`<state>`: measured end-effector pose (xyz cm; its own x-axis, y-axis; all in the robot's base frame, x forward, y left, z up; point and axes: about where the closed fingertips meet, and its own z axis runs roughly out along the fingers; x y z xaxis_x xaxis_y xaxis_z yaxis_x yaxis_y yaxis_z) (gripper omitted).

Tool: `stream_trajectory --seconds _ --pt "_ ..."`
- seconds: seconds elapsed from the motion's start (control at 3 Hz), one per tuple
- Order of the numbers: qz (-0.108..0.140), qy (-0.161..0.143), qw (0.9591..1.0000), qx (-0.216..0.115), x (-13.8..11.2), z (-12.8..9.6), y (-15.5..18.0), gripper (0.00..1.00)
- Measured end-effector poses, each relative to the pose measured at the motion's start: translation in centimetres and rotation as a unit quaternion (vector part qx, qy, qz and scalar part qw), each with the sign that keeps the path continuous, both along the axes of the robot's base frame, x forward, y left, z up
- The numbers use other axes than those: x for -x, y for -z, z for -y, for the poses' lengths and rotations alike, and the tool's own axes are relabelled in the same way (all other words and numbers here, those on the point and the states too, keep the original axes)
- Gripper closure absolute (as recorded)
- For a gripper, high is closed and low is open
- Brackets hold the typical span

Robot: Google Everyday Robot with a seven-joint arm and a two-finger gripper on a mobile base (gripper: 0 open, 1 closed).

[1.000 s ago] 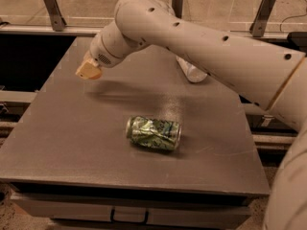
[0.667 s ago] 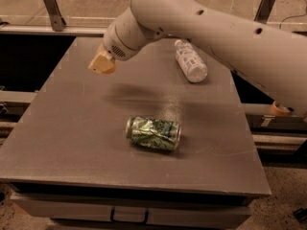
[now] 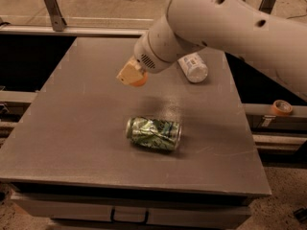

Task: Move orange near green can

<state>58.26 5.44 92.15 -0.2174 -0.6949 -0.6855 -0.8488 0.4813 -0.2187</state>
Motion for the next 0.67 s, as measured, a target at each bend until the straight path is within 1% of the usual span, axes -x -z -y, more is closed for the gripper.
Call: stream_trajectory --seconds 0.33,0.67 --pt "-0.035 0.058 0.9977 0.007 2.8 2.9 1.3 1.00" --pt "-0.076 0.096 0.9925 0.009 4.5 4.2 3.5 0.82"
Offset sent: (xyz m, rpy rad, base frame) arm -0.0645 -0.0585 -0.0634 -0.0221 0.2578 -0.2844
